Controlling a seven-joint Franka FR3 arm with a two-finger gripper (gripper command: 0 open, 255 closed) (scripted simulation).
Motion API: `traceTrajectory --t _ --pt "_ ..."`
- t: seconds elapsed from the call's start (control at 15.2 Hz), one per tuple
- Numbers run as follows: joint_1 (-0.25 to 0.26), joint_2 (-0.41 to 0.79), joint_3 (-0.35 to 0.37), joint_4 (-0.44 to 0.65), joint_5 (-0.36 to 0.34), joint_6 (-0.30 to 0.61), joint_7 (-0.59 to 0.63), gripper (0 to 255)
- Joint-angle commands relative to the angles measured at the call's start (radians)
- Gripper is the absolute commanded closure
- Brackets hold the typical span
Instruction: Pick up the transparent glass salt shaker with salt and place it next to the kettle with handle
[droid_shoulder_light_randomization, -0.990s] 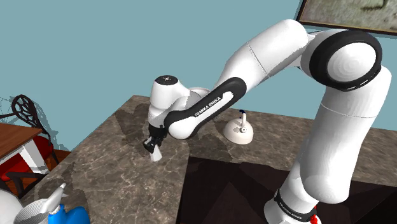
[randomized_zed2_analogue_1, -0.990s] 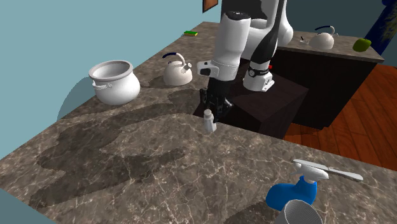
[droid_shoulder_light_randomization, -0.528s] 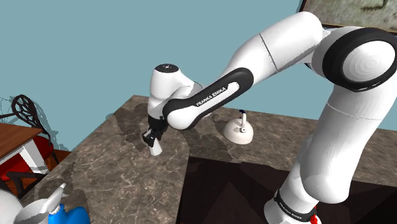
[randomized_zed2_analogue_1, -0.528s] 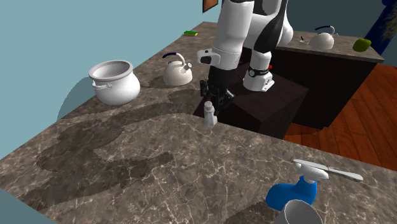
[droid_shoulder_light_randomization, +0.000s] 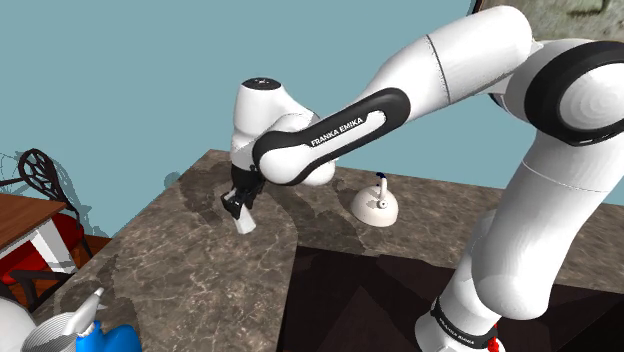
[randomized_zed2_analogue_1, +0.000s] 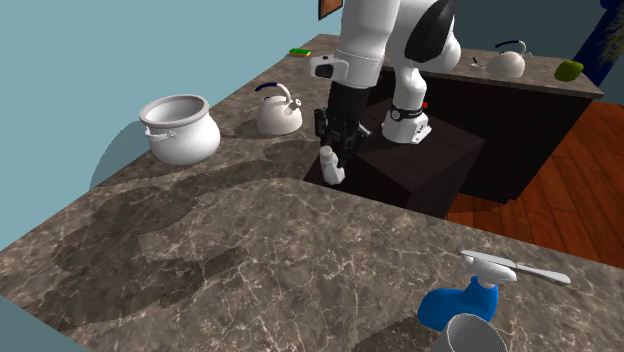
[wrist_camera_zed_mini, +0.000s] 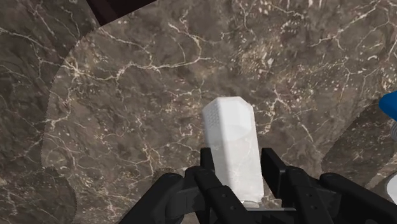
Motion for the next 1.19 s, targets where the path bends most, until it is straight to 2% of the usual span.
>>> traceTrajectory --t 0.0,0.86,1.12 --pt "-0.001 -0.014 0.000 0.011 0.008 -0.024 -0.008 255" --pt "-0.001 -0.075 -0.002 0.118 0.041 -0.189 -0.039 255" --pt "-0.024 -0.206 -0.046 -0.025 0.090 -0.168 -0.131 255"
